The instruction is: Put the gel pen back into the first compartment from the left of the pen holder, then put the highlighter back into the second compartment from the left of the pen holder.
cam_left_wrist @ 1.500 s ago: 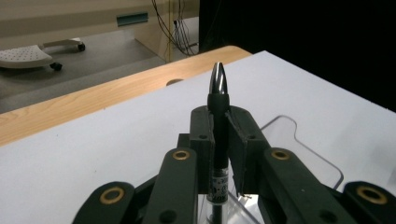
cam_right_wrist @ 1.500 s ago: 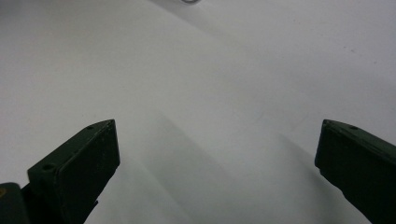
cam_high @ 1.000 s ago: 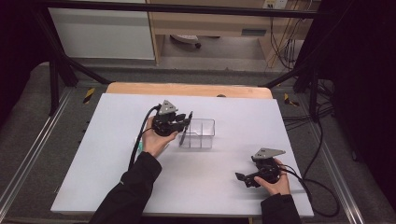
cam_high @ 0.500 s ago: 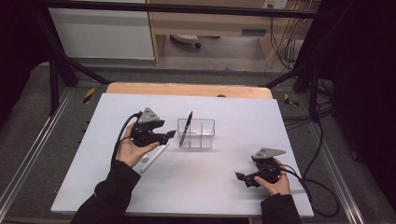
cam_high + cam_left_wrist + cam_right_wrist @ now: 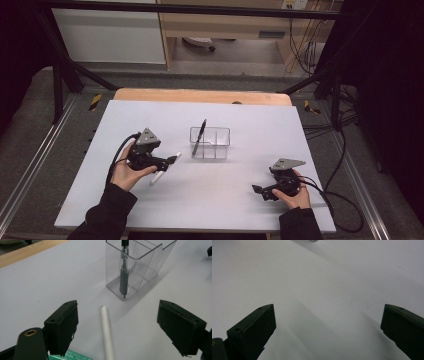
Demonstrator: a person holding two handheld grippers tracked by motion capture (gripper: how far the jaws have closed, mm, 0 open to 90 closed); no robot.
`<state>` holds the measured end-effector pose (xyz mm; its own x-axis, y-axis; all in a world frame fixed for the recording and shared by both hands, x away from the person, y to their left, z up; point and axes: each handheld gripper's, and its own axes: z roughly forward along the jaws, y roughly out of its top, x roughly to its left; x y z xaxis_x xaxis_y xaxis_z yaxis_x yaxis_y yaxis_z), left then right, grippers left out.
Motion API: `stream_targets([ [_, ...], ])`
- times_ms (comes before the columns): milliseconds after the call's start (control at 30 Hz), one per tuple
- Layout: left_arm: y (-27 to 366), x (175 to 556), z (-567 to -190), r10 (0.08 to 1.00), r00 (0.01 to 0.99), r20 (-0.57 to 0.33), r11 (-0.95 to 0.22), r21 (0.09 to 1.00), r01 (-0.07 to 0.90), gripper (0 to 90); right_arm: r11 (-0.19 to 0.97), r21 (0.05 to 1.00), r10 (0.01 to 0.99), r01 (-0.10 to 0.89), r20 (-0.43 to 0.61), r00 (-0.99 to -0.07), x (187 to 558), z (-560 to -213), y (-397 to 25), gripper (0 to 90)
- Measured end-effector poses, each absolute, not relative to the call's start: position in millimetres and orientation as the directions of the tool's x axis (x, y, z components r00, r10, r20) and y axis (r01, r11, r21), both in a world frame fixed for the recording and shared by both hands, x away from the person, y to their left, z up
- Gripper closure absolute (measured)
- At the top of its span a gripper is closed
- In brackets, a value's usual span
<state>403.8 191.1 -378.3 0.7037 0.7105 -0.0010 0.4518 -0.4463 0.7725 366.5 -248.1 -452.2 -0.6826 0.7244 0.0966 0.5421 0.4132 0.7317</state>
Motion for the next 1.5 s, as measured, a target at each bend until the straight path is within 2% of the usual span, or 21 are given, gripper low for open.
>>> stream_targets([
  [400, 181.6, 411.5, -400.3, 0.696, 0.717, 0.028, -0.522, 0.705, 0.48, 14.5, 0.41, 0.737, 0.726, 0.538, 0.094, -0.682, 366.7, -451.3, -248.8, 0.5],
  [667, 178.8, 423.8, -415.3, 0.719, 0.695, 0.026, -0.541, 0.65, 0.535, 15.6, 0.411, 0.732, 0.727, 0.543, 0.096, -0.68, 366.7, -451.8, -248.3, 0.5],
  [1100, 173.3, 439.1, -419.8, 0.738, 0.675, -0.014, -0.529, 0.609, 0.591, 35.7, 0.41, 0.735, 0.727, 0.54, 0.095, -0.68, 366.5, -451.8, -248.3, 0.5],
  [1500, 169.0, 443.0, -425.2, 0.731, 0.682, -0.012, -0.557, 0.568, 0.606, 58.9, 0.412, 0.735, 0.724, 0.538, 0.094, -0.683, 366.5, -451.3, -248.8, 0.5],
])
